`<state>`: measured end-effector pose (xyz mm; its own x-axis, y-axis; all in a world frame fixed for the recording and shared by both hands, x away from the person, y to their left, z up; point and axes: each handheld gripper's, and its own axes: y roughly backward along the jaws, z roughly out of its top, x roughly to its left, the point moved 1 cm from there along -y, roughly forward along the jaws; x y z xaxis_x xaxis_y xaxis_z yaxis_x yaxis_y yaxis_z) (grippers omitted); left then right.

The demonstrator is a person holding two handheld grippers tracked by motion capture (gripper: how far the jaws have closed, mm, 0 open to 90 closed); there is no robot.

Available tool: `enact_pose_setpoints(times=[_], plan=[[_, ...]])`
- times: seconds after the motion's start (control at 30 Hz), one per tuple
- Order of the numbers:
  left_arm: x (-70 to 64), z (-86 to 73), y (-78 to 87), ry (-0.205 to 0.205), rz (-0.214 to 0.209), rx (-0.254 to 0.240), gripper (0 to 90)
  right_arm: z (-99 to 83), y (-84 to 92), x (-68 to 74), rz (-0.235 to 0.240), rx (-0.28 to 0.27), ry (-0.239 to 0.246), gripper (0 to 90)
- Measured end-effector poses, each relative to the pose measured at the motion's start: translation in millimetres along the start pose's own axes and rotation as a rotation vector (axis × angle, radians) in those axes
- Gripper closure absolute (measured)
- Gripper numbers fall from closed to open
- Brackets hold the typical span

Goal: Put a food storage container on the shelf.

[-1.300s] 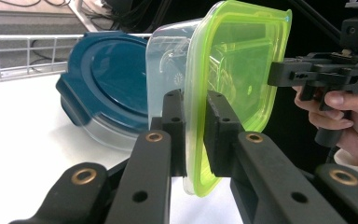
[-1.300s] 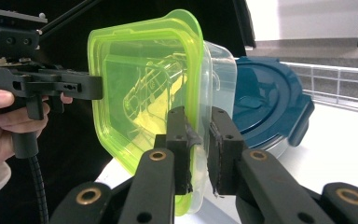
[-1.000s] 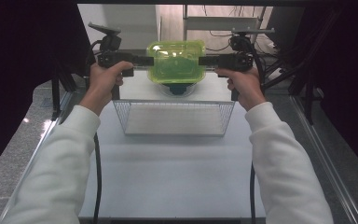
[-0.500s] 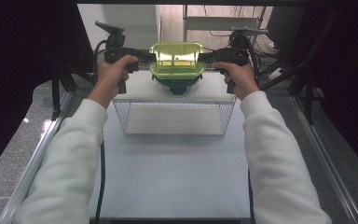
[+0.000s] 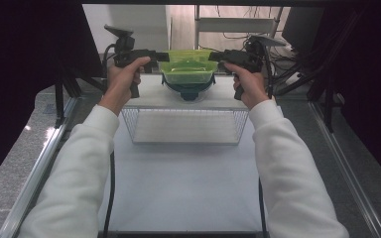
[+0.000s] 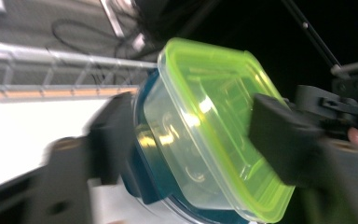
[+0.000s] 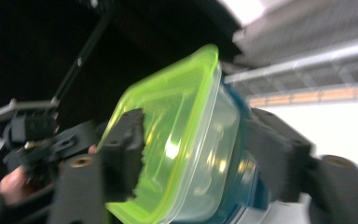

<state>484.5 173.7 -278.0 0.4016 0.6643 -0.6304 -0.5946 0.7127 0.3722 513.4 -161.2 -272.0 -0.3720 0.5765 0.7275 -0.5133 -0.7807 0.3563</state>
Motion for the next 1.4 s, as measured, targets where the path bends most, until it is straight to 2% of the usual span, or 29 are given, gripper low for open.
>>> enact_pose_setpoints(times=[0.03,0.1,0.2,0.27,0.3,0.33,0.37,0.4,0.47,0.53,0.6,0.63,0.77,0.87,1.03,1.17,1.27,1.33,1.4], plan=[[-2.6,-0.3,5.1,-0.021,0.009,-0.026,24.7,-1.1,3.0,0.9,0.003,-0.032,0.016,31.9],[-7.0,-1.7,13.0,-0.050,-0.003,-0.045,20.4,-3.6,10.0,3.6,-0.001,-0.057,0.063,26.7],[-18.0,-11.9,27.2,-0.148,-0.003,-0.046,19.0,-11.5,24.1,8.9,-0.010,-0.055,0.172,24.0],[-23.9,-21.7,34.6,-0.190,0.003,-0.042,18.8,-18.5,32.8,10.4,-0.013,-0.053,0.242,24.0],[-27.9,-31.8,41.3,-0.232,0.022,-0.048,18.7,-23.1,37.7,10.9,-0.013,-0.050,0.278,23.9],[-29.6,-35.5,43.7,-0.245,0.032,-0.050,18.8,-30.9,45.0,10.3,-0.020,-0.037,0.335,24.0],[-33.2,-44.6,49.0,-0.282,0.048,-0.054,19.0,-33.8,47.5,10.1,-0.024,-0.034,0.353,24.0],[-35.2,-50.5,52.0,-0.297,0.049,-0.051,18.9,-41.6,53.2,8.8,-0.039,-0.027,0.406,24.0],[-38.8,-67.3,59.5,-0.332,0.051,-0.043,19.0,-53.2,61.6,6.0,-0.069,-0.008,0.475,24.2],[-39.6,-86.2,66.9,-0.363,0.049,-0.029,19.0,-67.9,70.3,1.9,-0.085,0.023,0.529,24.2],[-36.4,-106.4,73.0,-0.372,0.054,-0.012,19.3,-85.5,81.2,-3.5,-0.093,0.041,0.567,24.7],[-33.6,-116.1,75.7,-0.369,0.048,-0.003,19.3,-91.3,84.7,-5.6,-0.089,0.043,0.578,24.9],[-22.6,-156.1,85.0,-0.394,0.091,0.017,19.8,-121.6,99.1,-19.3,-0.072,0.072,0.589,24.8],[-13.6,-183.4,87.2,-0.396,0.111,0.036,20.2,-143.9,104.3,-31.7,-0.072,0.087,0.578,24.9],[3.1,-223.5,87.3,-0.368,0.137,0.076,20.8,-185.2,106.4,-58.6,-0.083,0.136,0.551,24.8],[15.5,-257.4,85.4,-0.362,0.156,0.136,20.5,-213.5,106.3,-79.4,-0.082,0.177,0.513,24.6],[18.2,-270.7,83.3,-0.361,0.163,0.163,20.7,-230.1,103.8,-91.0,-0.084,0.220,0.499,24.0],[18.2,-276.3,81.5,-0.368,0.170,0.171,20.6,-237.7,100.5,-95.5,-0.100,0.255,0.516,23.3],[17.9,-278.5,79.3,-0.372,0.176,0.180,20.7,-241.0,98.2,-97.8,-0.107,0.265,0.521,23.2]])
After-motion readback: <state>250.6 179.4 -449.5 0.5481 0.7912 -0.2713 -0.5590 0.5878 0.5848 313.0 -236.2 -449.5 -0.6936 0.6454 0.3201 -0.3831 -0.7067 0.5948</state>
